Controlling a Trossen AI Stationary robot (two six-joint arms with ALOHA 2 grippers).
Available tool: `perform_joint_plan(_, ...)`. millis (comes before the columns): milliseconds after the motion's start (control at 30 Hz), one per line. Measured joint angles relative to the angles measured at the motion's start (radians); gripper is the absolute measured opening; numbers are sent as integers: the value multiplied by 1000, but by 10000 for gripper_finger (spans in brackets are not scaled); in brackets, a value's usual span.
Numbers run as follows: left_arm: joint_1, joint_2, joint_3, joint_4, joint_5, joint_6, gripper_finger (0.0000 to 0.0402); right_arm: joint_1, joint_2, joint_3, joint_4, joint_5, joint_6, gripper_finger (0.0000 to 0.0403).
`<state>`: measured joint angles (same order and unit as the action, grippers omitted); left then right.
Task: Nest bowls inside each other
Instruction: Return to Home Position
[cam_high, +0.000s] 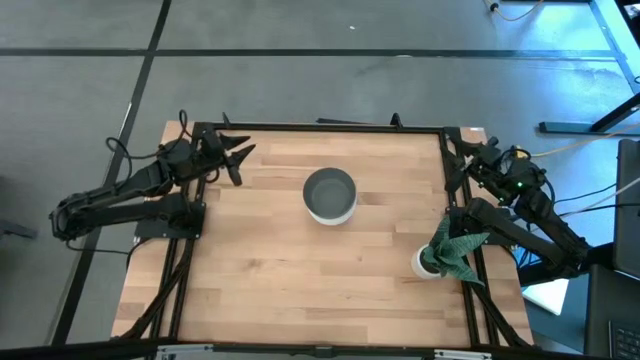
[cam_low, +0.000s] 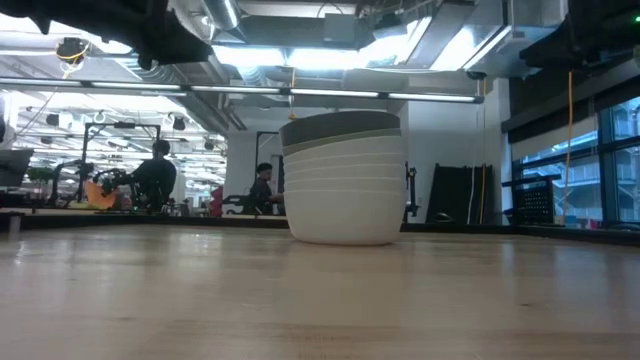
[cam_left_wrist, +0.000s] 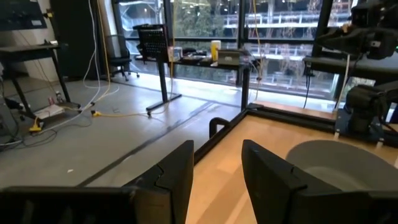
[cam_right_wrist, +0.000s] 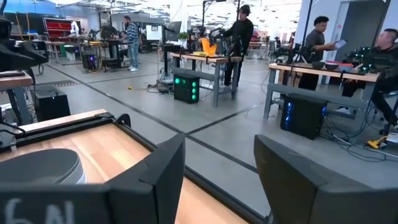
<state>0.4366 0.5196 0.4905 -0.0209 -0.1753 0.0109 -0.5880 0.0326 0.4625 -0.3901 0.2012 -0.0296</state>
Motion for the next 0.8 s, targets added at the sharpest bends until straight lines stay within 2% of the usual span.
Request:
perform_joint_plan(300,0,-87,-42,-1,-6,-2,130,0,0,0,-4,8,-2,193)
perform_joint_plan(800,0,-90,-42,-1,-6,-1,130,0,0,0,-4,8,-2,193)
